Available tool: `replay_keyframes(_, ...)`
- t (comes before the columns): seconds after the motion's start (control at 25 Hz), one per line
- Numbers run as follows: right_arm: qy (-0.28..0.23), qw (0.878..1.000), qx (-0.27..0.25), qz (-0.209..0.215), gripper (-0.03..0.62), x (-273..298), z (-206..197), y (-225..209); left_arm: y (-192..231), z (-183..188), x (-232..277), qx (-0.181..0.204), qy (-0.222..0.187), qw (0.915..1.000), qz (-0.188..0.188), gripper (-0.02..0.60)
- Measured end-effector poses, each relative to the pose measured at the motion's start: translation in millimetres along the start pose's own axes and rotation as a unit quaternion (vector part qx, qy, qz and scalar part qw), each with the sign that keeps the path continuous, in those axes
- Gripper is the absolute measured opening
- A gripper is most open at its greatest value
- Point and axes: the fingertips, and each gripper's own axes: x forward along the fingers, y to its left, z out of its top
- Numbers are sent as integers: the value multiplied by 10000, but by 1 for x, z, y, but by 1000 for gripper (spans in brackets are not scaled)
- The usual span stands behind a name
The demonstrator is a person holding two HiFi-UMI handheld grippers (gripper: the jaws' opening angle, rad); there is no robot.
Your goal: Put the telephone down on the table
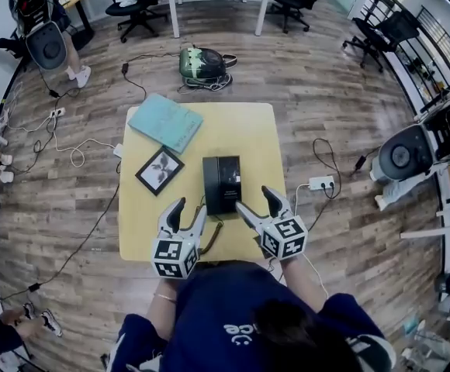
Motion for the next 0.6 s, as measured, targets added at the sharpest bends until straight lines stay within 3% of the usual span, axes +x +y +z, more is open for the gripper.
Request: replay_keyframes(0.6,-227,9990,-272,-279,365,-17,-3,16,-20,-1,-9,302,-176,9994,-73,209)
